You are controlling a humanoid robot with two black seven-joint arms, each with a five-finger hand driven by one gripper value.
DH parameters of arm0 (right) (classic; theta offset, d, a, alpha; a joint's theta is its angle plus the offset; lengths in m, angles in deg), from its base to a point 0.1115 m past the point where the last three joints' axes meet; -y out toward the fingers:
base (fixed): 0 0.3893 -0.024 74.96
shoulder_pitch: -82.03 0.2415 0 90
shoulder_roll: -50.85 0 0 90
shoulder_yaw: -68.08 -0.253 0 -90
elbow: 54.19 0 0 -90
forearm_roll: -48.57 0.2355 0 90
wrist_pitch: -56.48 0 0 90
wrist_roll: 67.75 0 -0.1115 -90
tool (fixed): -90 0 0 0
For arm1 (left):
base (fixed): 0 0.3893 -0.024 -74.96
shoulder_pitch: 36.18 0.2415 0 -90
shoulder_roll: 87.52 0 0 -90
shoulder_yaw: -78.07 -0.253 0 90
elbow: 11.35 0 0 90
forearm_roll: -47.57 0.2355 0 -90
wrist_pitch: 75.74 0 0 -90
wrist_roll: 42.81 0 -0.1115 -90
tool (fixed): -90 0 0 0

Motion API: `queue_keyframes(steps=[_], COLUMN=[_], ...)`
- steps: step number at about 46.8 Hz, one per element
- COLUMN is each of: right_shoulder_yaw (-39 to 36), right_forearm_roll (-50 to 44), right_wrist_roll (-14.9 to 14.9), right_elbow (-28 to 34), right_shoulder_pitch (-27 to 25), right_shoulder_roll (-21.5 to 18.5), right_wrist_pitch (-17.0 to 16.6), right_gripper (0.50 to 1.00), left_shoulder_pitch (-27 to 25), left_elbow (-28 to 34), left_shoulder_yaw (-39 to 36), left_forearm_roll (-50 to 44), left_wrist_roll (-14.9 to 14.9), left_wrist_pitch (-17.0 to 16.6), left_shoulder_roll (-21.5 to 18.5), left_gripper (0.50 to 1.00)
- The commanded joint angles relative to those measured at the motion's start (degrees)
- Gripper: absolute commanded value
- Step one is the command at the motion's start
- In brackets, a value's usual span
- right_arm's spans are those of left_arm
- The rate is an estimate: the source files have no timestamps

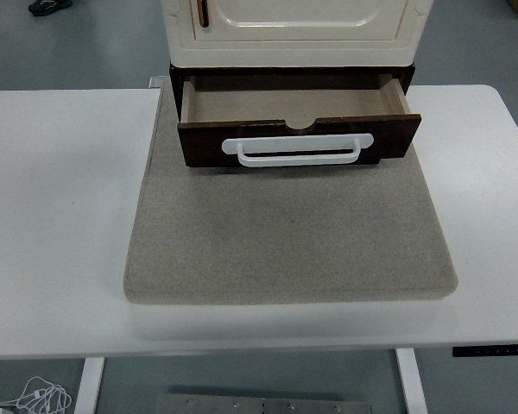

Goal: Open the drawer under the combination cabinet

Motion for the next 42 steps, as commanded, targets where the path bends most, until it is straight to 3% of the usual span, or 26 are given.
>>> queue_keyframes(steps=[1,8,14,18,24,32,42], right_shoulder_yaw=[0.07,-0.01,-0.01,-0.01,0.07,-0.01,0.07], right_forearm_roll=[0.01,0.01,0.01,0.01,0.01,0.01,0.01], right_wrist_roll=[0.01,0.01,0.01,0.01,0.01,0.01,0.01], right_elbow=[0.0,0.0,0.0,0.0,0.0,0.0,0.0], right_shoulder_pitch=[0.01,0.01,0.01,0.01,0.01,0.01,0.01], right_shoulder_roll=[0.0,0.0,0.0,0.0,0.0,0.0,0.0], right_wrist_pitch=[0.0,0.0,0.0,0.0,0.0,0.0,-0.09], right_gripper=[0.926,0.926,0.926,0.926,0.926,0.926,0.926], left_shoulder_pitch=[0.03,-0.32,-0.05,0.03,2.58,7.5,17.08], left_elbow=[-2.32,-6.01,-10.92,-16.37,-24.55,-30.71,-31.5], left_shoulder_yaw=[3.91,7.17,7.26,7.26,7.34,6.82,7.34], left_forearm_roll=[-0.09,-0.18,-0.62,-0.88,-2.72,-10.63,-13.89], left_wrist_roll=[-2.65,-9.77,-16.63,-19.71,-23.58,-24.02,-24.11], left_wrist_pitch=[-0.21,-1.35,-6.53,-8.91,-9.62,-9.7,-10.76], left_shoulder_roll=[-1.42,-5.38,-6.96,-7.05,-6.79,-6.43,-6.08], left_gripper=[1.0,1.0,1.0,1.0,1.0,1.0,1.0])
